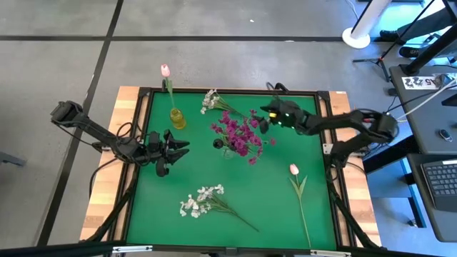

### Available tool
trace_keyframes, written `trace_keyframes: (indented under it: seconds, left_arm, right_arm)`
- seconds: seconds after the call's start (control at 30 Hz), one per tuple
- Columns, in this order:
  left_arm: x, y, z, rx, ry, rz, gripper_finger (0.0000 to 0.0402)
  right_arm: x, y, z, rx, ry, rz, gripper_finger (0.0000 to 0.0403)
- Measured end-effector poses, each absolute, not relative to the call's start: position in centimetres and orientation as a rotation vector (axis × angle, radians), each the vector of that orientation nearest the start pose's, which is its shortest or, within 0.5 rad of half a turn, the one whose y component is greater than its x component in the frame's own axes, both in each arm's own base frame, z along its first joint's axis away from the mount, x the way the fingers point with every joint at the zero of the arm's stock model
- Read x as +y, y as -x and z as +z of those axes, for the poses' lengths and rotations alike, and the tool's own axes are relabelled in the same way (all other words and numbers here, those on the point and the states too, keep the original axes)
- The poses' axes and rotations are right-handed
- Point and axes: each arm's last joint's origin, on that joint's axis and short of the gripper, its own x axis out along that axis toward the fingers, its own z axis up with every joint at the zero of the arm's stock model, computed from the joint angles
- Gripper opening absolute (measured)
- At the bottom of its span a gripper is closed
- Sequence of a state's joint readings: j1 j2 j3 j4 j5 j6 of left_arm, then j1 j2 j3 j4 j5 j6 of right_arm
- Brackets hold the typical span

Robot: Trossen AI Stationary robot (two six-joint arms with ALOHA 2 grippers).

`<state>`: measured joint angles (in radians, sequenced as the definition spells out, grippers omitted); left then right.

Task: Sort flowers into vase by color
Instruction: Put the top white flowers into the yellow vase

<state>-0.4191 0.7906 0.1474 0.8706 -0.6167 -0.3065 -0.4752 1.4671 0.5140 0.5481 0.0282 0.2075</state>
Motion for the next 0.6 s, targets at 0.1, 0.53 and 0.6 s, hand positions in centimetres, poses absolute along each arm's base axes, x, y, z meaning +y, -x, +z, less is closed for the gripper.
trace_keyframes:
  seconds: [0.1,0.53,0.6]
  left_arm:
    - [-4.8,-14.9,21.3,-0.23,0.417,0.165,0.0157]
    - [-4.8,-14.9,21.3,-0.232,0.419,0.164,0.0157]
    - [-4.8,-14.9,21.3,-0.232,0.424,0.163,0.0157]
  right_arm:
    - [-14.0,-25.9,15.7,0.411,-0.275,-0.547,0.0321]
    - [-16.7,-30.2,12.2,0.68,-0.276,-0.596,0.0321]
    - [-16.7,-30.2,12.2,0.709,-0.27,-0.621,0.032]
